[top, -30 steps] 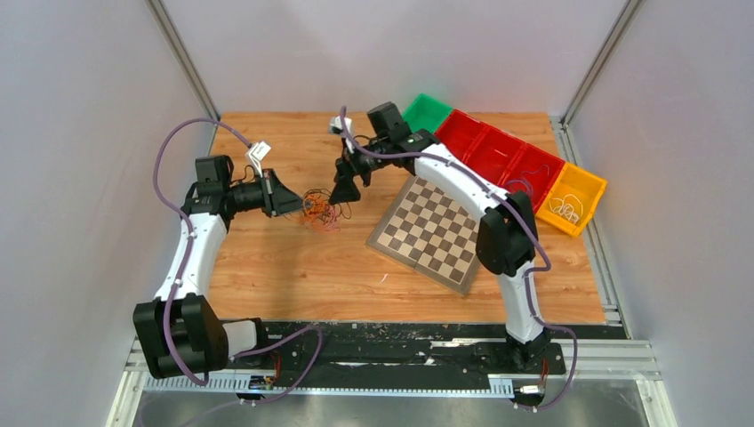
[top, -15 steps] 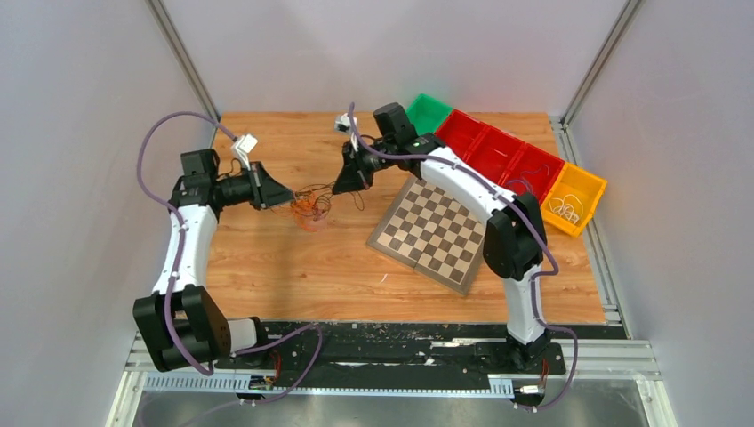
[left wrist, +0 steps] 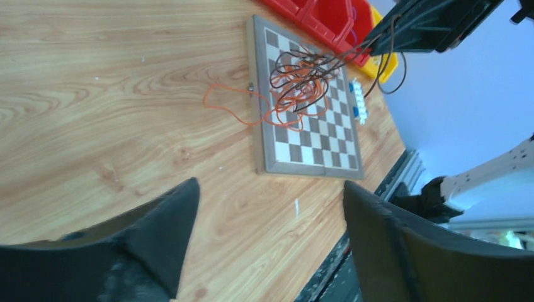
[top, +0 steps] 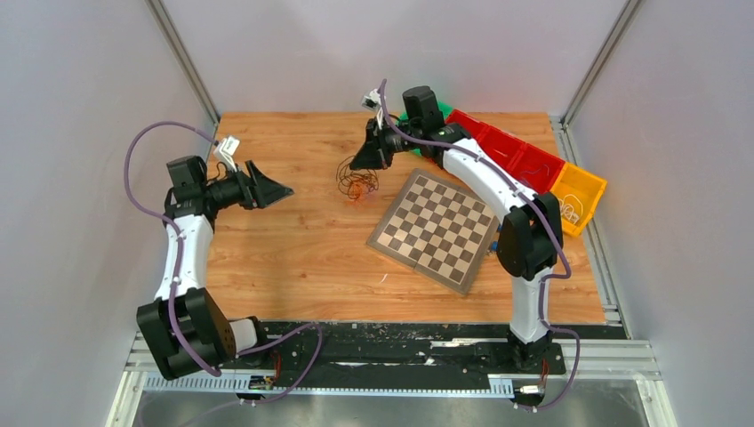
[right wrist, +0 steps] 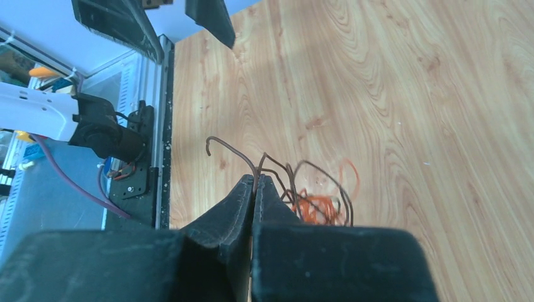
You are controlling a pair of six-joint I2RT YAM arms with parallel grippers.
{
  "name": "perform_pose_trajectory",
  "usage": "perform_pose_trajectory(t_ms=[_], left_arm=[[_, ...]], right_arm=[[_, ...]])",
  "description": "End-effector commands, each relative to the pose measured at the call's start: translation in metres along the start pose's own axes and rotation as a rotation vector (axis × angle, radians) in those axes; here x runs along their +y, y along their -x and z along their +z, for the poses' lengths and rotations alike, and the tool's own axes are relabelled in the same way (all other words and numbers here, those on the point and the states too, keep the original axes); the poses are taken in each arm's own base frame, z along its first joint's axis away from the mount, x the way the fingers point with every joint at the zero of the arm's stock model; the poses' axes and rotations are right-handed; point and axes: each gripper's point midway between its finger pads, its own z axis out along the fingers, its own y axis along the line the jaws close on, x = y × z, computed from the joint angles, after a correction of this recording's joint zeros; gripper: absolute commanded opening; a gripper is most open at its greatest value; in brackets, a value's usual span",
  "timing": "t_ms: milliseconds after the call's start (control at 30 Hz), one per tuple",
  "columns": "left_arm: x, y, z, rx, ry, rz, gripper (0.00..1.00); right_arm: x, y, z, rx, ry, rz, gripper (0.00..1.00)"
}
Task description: Untangle the cables
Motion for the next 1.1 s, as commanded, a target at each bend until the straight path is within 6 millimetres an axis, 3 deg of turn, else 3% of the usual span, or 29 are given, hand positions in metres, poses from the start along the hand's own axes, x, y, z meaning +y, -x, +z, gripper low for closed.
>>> perform_pose_trajectory(t_ms=[0,133,300,467,533,600,700,767,800,833,867,933,1067], left_arm=[[-0.026,0.011,0.002,-0.079,-0.058,0.183,0.98],[-0.029,0.004,0.018,-0.088,-0.054,0.258,1.0],[-0.046,-0.021,0.053,-0.015,-0.141,0.295,1.0],[-0.059,-0.045,0.076,0.031,-0.211,0.338,0.99],[-0.057,-0.054,0.082,0.056,-0.202,0.339,0.93],[-0.045,-0.057,0.086,0.066,-0.149,0.323,0.79],[-0.022,-0.053,0.085,0.047,-0.059,0.301,0.52],[-0.016,-0.049,0.08,0.01,-0.055,0.269,0.3],[-0.015,-0.049,0.078,0.001,-0.051,0.249,0.13],[-0.01,-0.048,0.073,-0.007,-0.039,0.236,0.06],[-0.005,-0.048,0.068,-0.01,-0.029,0.234,0.01],[0.005,-0.055,0.06,0.022,-0.003,0.234,0.0],[0.042,-0.076,0.033,0.094,0.123,0.209,0.0]], right_arm=[[0.039,0.039,-0.009,-0.082,0.1,-0.054,0.0],[0.053,0.048,-0.008,-0.098,0.152,-0.053,0.0],[0.074,0.06,-0.005,-0.116,0.199,-0.053,0.0],[0.089,0.077,-0.001,-0.151,0.204,-0.059,0.0],[0.092,0.082,-0.001,-0.161,0.209,-0.058,0.0],[0.094,0.086,-0.004,-0.168,0.209,-0.054,0.0],[0.099,0.087,-0.009,-0.172,0.208,-0.05,0.0],[0.101,0.09,-0.013,-0.178,0.203,-0.052,0.0],[0.101,0.091,-0.016,-0.184,0.196,-0.054,0.0],[0.1,0.095,-0.02,-0.194,0.181,-0.059,0.0],[0.095,0.1,-0.025,-0.209,0.154,-0.068,0.0],[0.08,0.116,-0.042,-0.26,0.066,-0.095,0.0],[0.038,0.153,-0.095,-0.374,-0.146,-0.141,0.0]])
